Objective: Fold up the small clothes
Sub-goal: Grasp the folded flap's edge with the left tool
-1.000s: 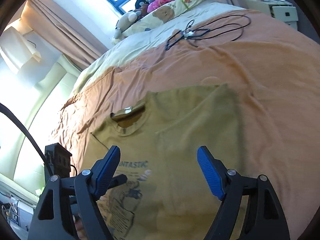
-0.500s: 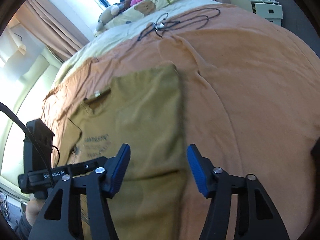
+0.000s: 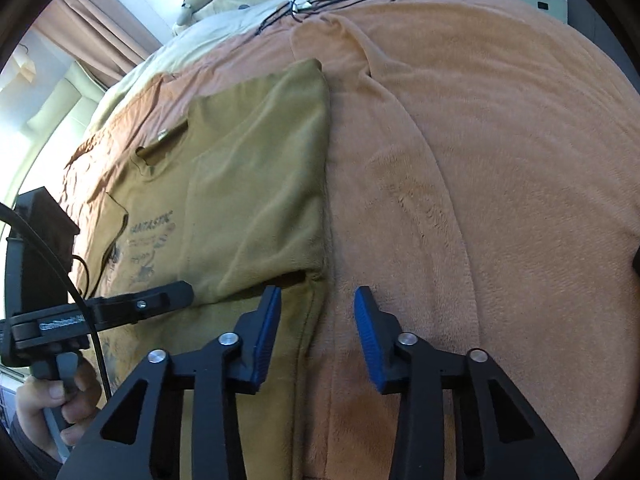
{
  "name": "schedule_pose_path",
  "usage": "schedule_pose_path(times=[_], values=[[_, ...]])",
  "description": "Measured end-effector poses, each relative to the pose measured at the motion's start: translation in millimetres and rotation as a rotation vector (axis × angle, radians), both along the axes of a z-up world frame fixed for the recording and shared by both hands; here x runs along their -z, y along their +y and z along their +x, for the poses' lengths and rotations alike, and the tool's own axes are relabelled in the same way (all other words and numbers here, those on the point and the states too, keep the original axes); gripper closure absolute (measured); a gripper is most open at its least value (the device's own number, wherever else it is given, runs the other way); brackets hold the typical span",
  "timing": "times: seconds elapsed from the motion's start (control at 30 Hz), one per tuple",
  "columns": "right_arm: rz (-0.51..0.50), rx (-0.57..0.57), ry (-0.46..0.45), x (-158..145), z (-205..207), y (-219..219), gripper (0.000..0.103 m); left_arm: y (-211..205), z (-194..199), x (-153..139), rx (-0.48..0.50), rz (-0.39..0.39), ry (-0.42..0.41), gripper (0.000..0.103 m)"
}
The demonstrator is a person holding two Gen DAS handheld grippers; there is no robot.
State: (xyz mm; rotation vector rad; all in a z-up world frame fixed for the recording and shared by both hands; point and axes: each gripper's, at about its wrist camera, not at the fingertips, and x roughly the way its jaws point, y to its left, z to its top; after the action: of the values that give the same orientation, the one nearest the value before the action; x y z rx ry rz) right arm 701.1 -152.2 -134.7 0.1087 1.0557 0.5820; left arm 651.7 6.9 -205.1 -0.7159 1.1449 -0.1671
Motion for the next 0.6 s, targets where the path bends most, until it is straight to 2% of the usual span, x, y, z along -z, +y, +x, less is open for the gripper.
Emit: schedule_pose_path(times=[0.13, 0.17, 0.2, 0.27, 0.47, 0.6], values=[[0.017, 0.017, 0.0, 5.6, 2.8, 0.3, 0.077, -0.8, 4.0, 5.0, -0.024, 0.006, 0.0, 0.062], [0.015, 0.02, 0.0, 6.6, 3.6, 1.1, 0.08, -0.4, 5.4, 5.4, -0.027, 0.009, -0.003, 0.066], [0.011, 0.022, -0.002, 9.0, 1.8, 1.0, 0.084, 0.6, 6.0, 5.4, -0.038, 0.022, 0.002, 0.079], [0.001, 0.026, -0.005, 12.2, 0.6, 1.2, 0.088, 1.7, 6.3, 4.8, -0.042, 0.053, 0.011, 0.095], [0.006, 0.033, -0.004, 14.5, -1.6, -1.7, 0.089, 3.2, -9.6, -9.2, -0.016, 0.029, -0.033, 0.097], [0.009, 0.04, 0.002, 14.1, -1.6, -4.5, 0.089, -0.3, -17.8, -10.3, 0.004, 0.025, -0.022, 0.097]])
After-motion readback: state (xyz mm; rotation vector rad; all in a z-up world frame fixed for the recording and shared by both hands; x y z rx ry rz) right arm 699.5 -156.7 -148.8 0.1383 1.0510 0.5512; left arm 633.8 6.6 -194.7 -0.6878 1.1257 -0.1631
